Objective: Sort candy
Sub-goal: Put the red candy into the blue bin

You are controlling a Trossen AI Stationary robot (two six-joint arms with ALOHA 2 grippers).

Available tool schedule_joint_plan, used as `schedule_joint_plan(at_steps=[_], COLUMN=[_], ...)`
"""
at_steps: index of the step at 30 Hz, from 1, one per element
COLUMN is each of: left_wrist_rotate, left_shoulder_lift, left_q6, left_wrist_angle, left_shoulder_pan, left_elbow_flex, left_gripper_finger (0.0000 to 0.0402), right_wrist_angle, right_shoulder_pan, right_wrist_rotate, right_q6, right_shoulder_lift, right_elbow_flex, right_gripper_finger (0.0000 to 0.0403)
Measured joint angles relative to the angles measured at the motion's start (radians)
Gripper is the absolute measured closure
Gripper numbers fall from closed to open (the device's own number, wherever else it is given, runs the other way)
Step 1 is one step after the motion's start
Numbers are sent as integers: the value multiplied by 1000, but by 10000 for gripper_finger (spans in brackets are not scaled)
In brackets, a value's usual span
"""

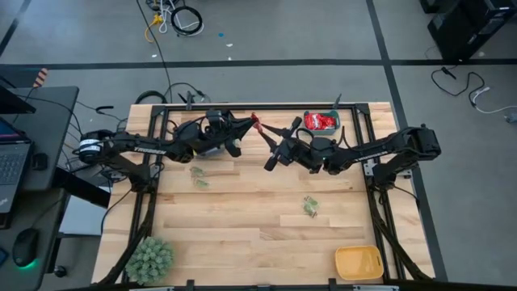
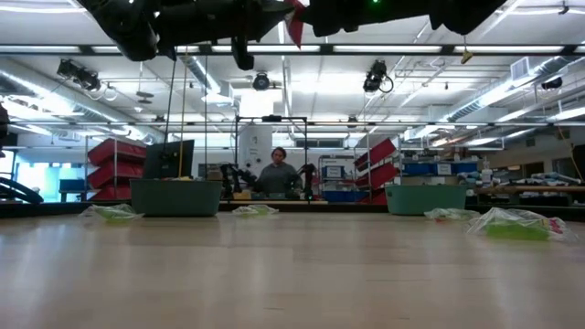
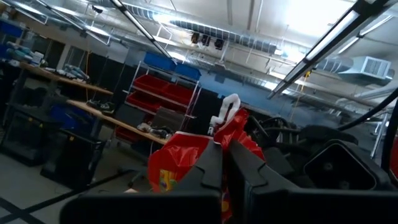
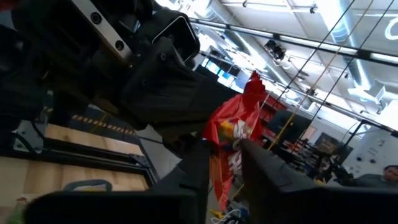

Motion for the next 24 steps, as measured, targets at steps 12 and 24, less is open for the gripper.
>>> schedule_joint_plan(at_steps=[12,24], left_wrist_rotate=[31,44], left_shoulder_lift=[0,-1], left_q6=[107,163], left_wrist_angle=[3,-1], left_shoulder_pan=[1,33], left_elbow_flex=[0,0], left_gripper_finger=[378,299], right_wrist_angle=[-11,-89], right_shoulder_pan=[-6,2], right_wrist_rotate=[54,140], right_q6=[-11,0], right_shoulder_lift=[0,-71], right_elbow_flex=[7,7], right_gripper_finger=[402,403])
